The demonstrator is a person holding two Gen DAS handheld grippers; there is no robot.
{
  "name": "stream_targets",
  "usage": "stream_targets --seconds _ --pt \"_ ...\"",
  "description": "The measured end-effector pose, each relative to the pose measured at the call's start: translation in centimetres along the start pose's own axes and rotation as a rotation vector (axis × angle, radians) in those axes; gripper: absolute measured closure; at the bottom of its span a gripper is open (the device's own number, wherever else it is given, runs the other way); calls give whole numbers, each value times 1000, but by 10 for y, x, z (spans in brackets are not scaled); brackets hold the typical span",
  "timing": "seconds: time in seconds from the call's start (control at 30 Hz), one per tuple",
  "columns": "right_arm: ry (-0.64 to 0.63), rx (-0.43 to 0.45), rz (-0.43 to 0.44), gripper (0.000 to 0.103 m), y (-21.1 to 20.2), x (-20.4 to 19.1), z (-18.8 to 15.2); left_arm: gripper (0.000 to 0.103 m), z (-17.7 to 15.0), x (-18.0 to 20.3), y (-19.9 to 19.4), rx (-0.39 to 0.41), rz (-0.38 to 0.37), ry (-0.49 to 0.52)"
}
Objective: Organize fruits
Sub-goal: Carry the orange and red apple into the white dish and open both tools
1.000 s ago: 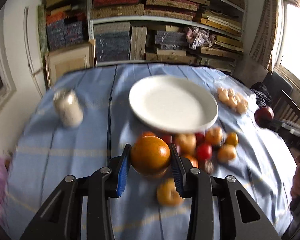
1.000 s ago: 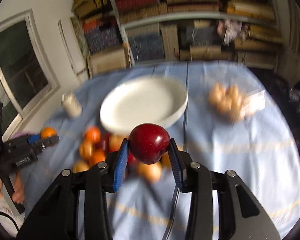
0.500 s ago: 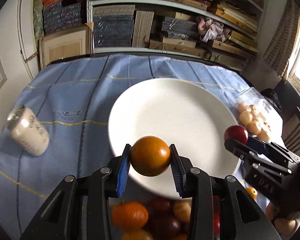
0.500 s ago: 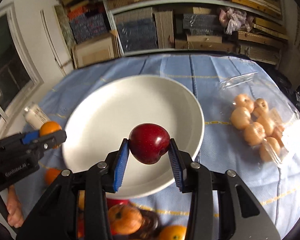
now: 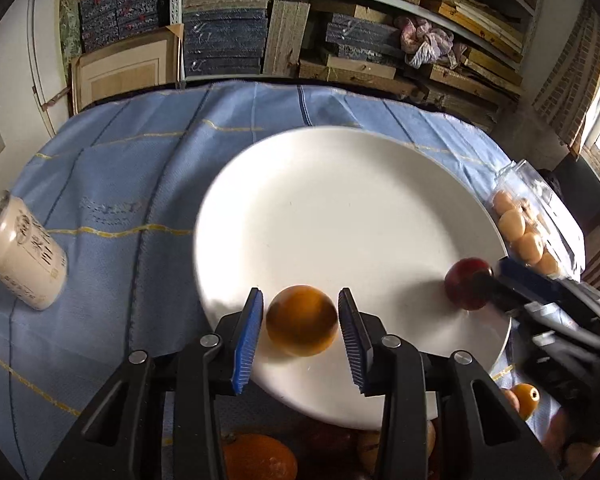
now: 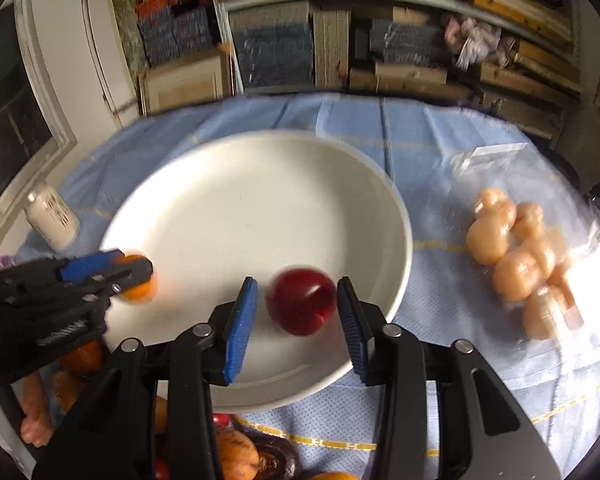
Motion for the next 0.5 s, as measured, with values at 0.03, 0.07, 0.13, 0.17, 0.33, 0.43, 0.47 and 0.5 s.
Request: stream_targets --seconds 0.03,0.07,0.13,0.17,0.33,0.43,0.47,0.5 --pt "-2 67 -8 63 -26 0 12 63 2 -1 -8 13 1 -4" --pt "-4 140 -10 63 -54 -1 23 59 4 -2 -14 23 0 -8" --pt "-16 299 5 39 -115 -9 39 44 10 -6 -40 67 1 -23" --pt "-22 387 8 22 -146 -14 42 32 12 -8 -53 91 6 -28" --pt "-159 538 7 4 -211 -44 10 11 -3 -17 -126 213 58 19" --pt "-152 393 56 4 -193 -50 -30 4 -34 -31 -154 260 82 19" --pt "-129 386 64 4 -190 -49 -41 4 -43 -34 -157 258 80 15" --pt "-90 372 78 4 -184 -44 -59 4 -57 -38 -159 248 69 4"
Point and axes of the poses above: each gripper's, at about its wrist camera, not at the fingertips, and y roughly the way its jaws point, x to its right, z to its top, the point moved 8 cm from there along y, roughly the way its jaws point, and after that the axes turned 11 degrees about -y, right-handed, at the moved point
